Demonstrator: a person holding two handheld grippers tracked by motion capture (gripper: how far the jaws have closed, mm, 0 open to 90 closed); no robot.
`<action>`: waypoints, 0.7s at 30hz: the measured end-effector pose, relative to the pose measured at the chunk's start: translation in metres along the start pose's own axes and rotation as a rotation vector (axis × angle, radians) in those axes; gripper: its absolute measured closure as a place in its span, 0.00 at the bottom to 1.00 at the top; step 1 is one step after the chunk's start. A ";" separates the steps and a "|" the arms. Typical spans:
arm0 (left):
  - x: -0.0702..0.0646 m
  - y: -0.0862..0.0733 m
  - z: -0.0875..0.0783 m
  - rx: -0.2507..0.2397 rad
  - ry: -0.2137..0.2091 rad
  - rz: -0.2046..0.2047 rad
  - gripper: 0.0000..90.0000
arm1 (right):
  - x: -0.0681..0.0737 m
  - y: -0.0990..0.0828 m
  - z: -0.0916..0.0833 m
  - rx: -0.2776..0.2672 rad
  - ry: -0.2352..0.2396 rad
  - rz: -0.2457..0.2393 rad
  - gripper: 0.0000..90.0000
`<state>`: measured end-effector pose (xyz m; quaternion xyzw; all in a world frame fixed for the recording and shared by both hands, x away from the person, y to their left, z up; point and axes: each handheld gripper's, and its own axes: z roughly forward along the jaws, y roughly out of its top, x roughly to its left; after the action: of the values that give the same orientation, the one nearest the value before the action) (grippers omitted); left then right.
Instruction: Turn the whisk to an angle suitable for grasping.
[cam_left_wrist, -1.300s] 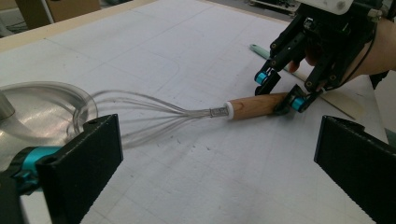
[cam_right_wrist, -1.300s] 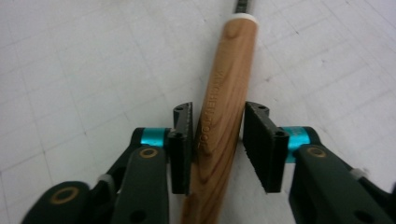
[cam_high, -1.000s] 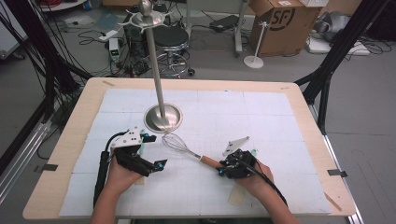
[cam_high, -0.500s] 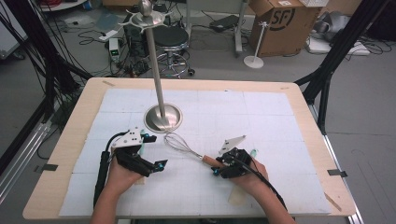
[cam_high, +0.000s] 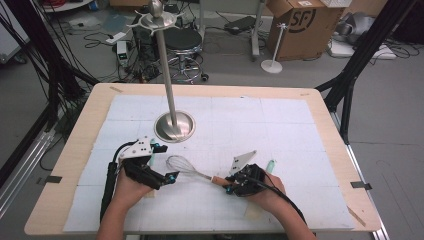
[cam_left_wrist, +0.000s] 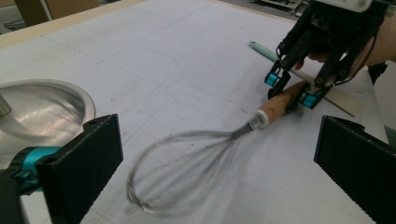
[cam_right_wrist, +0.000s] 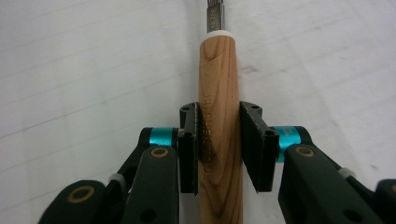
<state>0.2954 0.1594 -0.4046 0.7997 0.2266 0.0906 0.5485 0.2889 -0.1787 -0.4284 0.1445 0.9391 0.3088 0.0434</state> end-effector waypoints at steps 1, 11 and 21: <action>0.000 0.000 0.000 0.000 0.000 -0.001 0.02 | 0.000 0.000 0.000 0.000 0.000 0.000 0.77; -0.001 0.000 0.000 -0.001 -0.003 -0.002 0.02 | 0.012 0.003 0.001 0.007 0.033 -0.075 0.70; 0.000 0.000 0.001 0.004 -0.001 -0.002 0.02 | 0.008 -0.020 -0.016 0.039 -0.043 -0.019 0.52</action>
<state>0.2951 0.1589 -0.4051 0.8007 0.2276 0.0893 0.5470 0.2735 -0.2007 -0.4272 0.1431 0.9450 0.2871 0.0636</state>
